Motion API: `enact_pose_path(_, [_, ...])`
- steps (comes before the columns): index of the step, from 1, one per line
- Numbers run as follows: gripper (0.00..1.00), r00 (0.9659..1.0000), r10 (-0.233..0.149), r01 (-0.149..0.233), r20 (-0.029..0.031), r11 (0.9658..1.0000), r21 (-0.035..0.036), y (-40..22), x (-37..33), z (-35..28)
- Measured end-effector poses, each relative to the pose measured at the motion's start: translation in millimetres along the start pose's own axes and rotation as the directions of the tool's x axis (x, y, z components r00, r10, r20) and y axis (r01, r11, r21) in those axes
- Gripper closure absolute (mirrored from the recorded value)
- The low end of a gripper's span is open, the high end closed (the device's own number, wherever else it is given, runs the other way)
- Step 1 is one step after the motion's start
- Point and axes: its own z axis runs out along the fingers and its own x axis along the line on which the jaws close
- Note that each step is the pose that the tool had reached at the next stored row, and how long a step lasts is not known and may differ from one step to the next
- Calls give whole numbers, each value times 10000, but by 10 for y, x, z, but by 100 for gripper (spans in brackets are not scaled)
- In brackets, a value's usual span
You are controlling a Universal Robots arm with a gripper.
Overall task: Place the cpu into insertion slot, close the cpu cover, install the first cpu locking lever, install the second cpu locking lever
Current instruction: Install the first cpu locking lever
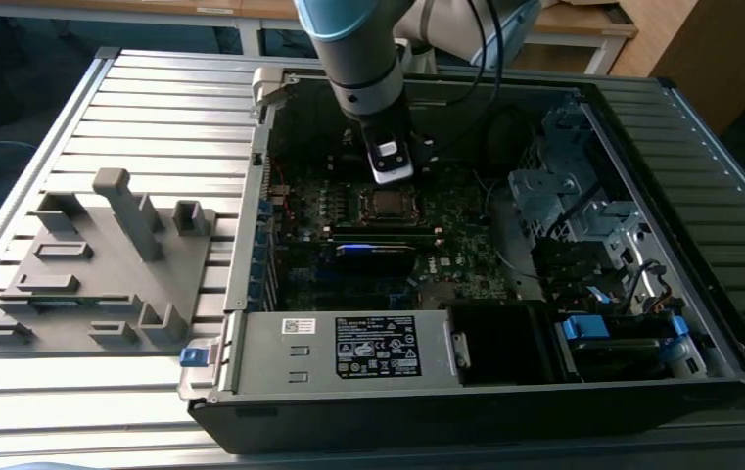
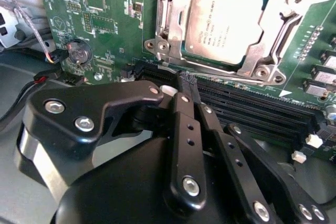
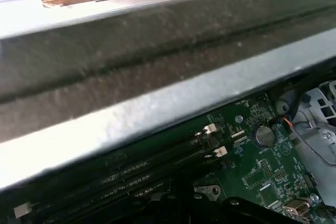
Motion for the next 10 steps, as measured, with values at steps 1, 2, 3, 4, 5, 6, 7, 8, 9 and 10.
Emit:
enact_pose_path(1, [89, 10000, 15, -15, -17, 10000, -45, -8, -2, 3])
enact_pose_path(2, [89, 10000, 27, -27, -29, 10000, -81, -19, -6, 5])
enact_pose_path(3, [89, 10000, 34, -34, -36, 9999, -101, -30, -9, 7])
enact_pose_path(4, [89, 10000, 38, -38, -42, 9999, -112, -42, -14, 6])
enact_pose_path(5, [89, 10000, 40, -40, -45, 9999, -117, -53, -18, 6])
enact_pose_path(6, [89, 10000, 41, -42, -46, 9999, -121, -64, -22, 6])
enact_pose_path(7, [89, 10000, 43, -43, -47, 9999, -127, -74, -25, 7])
enact_pose_path(8, [89, 10000, 45, -45, -49, 9999, -132, -82, -28, 9])
enact_pose_path(9, [89, 10000, 47, -47, -51, 9999, -135, -90, -30, 11])
enact_pose_path(10, [89, 10000, 48, -48, -53, 9999, -138, -96, -31, 12])
